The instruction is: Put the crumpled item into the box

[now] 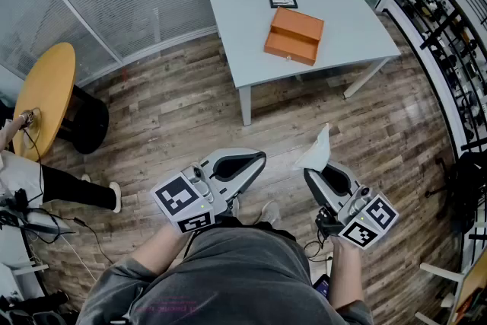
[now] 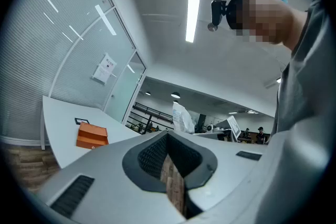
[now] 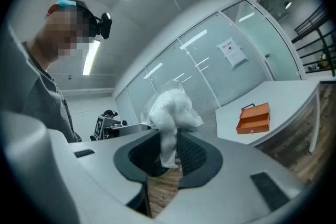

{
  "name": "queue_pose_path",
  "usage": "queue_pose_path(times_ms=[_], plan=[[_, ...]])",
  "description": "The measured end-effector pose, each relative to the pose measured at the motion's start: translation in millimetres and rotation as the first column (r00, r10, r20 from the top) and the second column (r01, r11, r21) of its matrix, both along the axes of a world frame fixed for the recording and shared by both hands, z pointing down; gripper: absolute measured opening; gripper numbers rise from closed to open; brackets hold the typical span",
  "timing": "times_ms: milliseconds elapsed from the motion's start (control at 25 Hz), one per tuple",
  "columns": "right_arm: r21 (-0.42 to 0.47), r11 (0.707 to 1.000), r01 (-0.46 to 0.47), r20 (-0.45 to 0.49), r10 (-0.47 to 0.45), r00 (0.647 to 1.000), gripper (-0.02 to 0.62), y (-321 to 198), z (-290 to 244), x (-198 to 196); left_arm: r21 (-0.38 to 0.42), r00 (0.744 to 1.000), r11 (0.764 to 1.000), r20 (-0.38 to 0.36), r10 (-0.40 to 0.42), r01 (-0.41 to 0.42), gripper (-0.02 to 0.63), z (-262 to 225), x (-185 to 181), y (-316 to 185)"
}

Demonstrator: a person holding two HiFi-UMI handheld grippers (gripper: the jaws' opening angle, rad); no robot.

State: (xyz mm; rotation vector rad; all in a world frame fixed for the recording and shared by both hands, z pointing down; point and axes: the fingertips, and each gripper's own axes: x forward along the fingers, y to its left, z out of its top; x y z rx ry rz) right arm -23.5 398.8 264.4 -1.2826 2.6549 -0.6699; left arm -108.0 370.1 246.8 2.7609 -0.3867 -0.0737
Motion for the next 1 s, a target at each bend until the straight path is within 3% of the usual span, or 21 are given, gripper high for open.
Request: queue_pose_path(times_ms=[600, 1000], plan=[[-0.046, 0.999, -0.021, 0.032, 0.022, 0.999, 0.095, 4.7, 15.4, 19.9, -0.020, 1.000, 1.000, 0.023, -0.017, 0.017, 0.012, 10.2, 11.8, 8.6], [-0.054, 0.998, 0.007, 0.063, -0.004, 0.998, 0.095, 20.1, 25.0, 49.6, -0.019, 0.998, 0.999, 0.035, -0.046, 0.046, 0.012, 17.1, 40.1, 27.0]])
